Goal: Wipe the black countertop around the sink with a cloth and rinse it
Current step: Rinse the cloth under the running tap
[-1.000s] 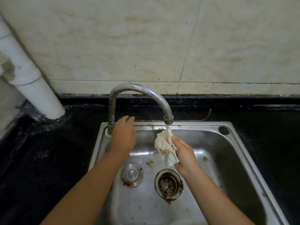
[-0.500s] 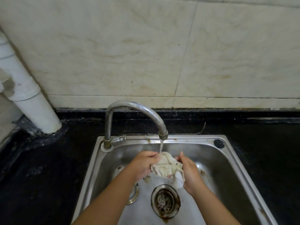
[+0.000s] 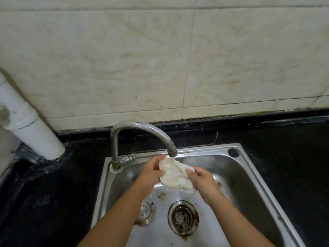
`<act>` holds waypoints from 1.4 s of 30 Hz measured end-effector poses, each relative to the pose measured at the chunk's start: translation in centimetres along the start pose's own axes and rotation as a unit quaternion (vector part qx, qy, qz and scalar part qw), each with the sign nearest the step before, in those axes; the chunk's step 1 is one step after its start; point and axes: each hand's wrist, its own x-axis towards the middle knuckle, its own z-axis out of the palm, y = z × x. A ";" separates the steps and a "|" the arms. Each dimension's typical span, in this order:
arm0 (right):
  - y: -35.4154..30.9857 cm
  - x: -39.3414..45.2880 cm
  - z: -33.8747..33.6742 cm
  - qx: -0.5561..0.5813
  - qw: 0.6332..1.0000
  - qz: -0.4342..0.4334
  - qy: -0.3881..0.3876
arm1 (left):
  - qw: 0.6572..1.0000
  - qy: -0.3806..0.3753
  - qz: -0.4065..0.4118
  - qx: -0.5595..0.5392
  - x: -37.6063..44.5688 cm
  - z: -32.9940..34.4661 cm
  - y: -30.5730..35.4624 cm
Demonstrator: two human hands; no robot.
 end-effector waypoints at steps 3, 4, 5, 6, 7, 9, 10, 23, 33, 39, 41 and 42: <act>-0.8 0.3 0.4 0.008 1.000 -0.013 -0.002 | 0.999 -0.003 -0.026 0.022 0.1 -0.2 -0.3; -1.2 0.4 0.5 0.008 1.000 -0.018 -0.005 | 0.999 -0.001 -0.042 0.022 0.3 -0.1 -0.4; -1.6 0.4 0.6 0.014 1.000 -0.024 -0.009 | 0.998 0.003 -0.058 0.018 0.4 0.1 -0.5; -2.0 0.6 0.7 0.019 0.999 -0.028 -0.013 | 0.997 0.014 -0.071 0.018 0.4 0.3 -0.5; -2.3 0.7 0.8 0.020 0.999 -0.032 -0.019 | 0.996 0.032 -0.076 0.027 0.5 0.6 -0.4; -2.6 1.0 0.8 0.004 0.999 -0.035 -0.027 | 0.994 0.067 -0.060 0.067 0.4 1.1 -0.2; -2.6 1.2 0.7 -0.006 0.999 -0.035 -0.026 | 0.991 0.087 -0.045 0.086 0.3 1.3 0.0; -1.2 1.0 0.1 0.170 0.976 0.054 -0.121 | 0.939 0.067 -0.295 -0.164 -2.0 2.8 -4.3; 0.2 0.8 -0.7 0.169 0.968 0.108 -0.152 | 0.983 0.150 -0.024 -0.102 -0.9 3.2 -3.0; 0.0 2.0 1.3 0.155 0.958 0.170 -0.168 | 0.989 0.143 0.016 -0.048 -1.3 1.9 -3.0; 0.4 2.3 1.6 0.135 0.971 0.169 -0.106 | 0.987 0.161 0.009 -0.029 -1.1 1.6 -3.1; 0.9 2.4 1.7 0.125 0.977 0.159 -0.070 | 0.986 0.169 -0.001 -0.020 -0.9 1.7 -3.3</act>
